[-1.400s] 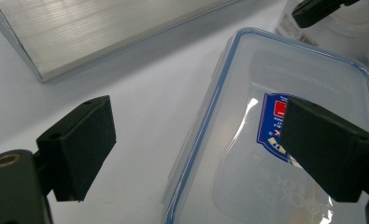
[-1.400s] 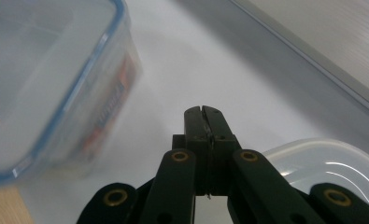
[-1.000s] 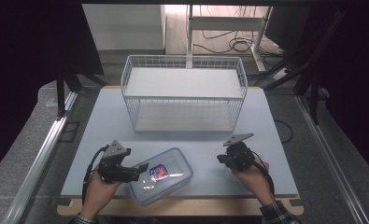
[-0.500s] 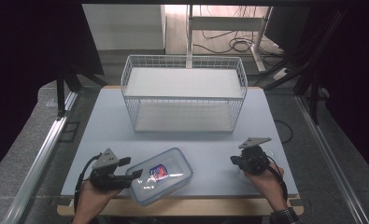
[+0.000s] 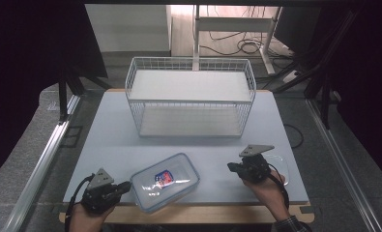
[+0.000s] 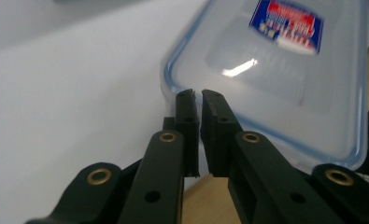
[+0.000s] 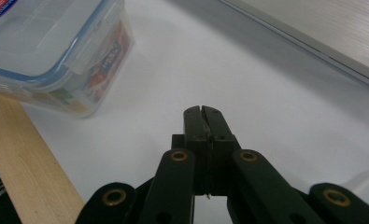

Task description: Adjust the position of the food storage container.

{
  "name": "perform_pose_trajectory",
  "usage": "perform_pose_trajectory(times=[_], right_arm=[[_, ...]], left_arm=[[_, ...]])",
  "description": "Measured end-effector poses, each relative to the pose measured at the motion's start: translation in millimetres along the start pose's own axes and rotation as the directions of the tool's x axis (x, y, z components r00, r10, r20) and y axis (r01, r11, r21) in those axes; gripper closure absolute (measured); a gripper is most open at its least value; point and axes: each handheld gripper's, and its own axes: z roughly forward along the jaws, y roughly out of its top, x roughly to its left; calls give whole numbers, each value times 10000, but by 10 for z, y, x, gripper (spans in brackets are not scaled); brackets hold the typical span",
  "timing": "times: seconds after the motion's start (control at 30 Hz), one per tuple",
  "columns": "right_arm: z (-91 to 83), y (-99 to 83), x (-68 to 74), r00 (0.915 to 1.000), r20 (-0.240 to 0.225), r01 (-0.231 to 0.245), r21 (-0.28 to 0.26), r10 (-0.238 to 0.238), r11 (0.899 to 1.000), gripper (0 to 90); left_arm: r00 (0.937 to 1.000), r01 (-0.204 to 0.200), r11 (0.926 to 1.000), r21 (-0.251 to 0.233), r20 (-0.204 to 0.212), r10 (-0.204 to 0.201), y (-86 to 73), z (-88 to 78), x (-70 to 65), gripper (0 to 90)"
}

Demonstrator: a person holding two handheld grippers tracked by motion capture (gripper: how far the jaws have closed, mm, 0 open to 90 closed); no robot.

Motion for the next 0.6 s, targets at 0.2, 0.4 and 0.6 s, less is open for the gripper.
perform_pose_trajectory(times=[0.2, 0.4, 0.6], right_arm=[[75, 30, 95, 9994, -336, 37, -30, -38, 10000, 894], [170, 46, 232, 9971, -729, 216, 130, -206, 9997, 894], [241, 44, 331, 9937, -1074, 354, 299, -320, 9989, 894]], left_arm=[[9989, 460, 9989, 53, -28, -460, -35, 20, 39, 867], [9980, 637, 9978, 161, -18, -637, -28, 20, 44, 865], [9970, 764, 9956, 547, -135, -758, -37, 54, 50, 866]])
